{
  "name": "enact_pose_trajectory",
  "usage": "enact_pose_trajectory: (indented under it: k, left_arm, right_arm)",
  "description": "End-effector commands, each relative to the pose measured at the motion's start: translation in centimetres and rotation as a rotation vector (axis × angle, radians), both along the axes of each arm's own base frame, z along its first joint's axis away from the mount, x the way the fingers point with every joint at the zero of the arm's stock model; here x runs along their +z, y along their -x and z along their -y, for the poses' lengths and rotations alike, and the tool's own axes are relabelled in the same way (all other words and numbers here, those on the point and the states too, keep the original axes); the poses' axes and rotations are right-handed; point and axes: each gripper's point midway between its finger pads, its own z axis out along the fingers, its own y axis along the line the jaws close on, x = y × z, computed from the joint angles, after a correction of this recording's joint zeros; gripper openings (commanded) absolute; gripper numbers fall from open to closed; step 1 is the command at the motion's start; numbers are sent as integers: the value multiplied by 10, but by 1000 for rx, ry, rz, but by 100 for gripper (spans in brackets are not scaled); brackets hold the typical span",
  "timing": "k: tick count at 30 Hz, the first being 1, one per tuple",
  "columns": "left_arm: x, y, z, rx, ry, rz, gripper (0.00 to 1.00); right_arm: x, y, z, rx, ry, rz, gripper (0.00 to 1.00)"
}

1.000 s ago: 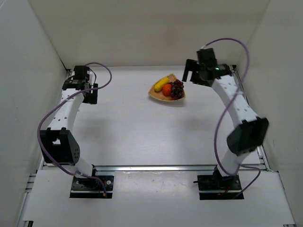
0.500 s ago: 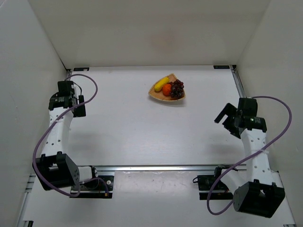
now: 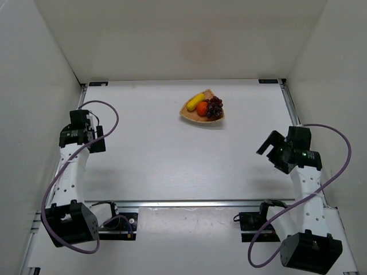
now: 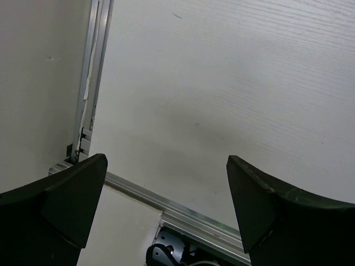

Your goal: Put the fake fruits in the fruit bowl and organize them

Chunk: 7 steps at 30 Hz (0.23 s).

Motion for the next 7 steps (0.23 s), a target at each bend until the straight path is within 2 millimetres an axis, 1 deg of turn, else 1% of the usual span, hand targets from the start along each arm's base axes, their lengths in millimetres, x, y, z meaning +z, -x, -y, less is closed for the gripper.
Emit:
enact_pose_trajectory:
  k: [1,2,4,6,7]
  left_arm:
    - [7,1,2,8,24,49,100]
    - [7,1,2,8,24,49,100]
    - [7,1,2,8,24,49,100]
    - [7,1,2,8,24,49,100]
    - [4,0,3,3,33,42,100]
  right_arm:
    - [-2,4,-2,8,-7,-2,99]
    - [0,5,-2,8,-6,7,99]
    - [-8,8,-4,15,-19,-13,99]
    - [-6,8,-4,15,-15,11,99]
    - [-1,7,-4,16,-11,41,99]
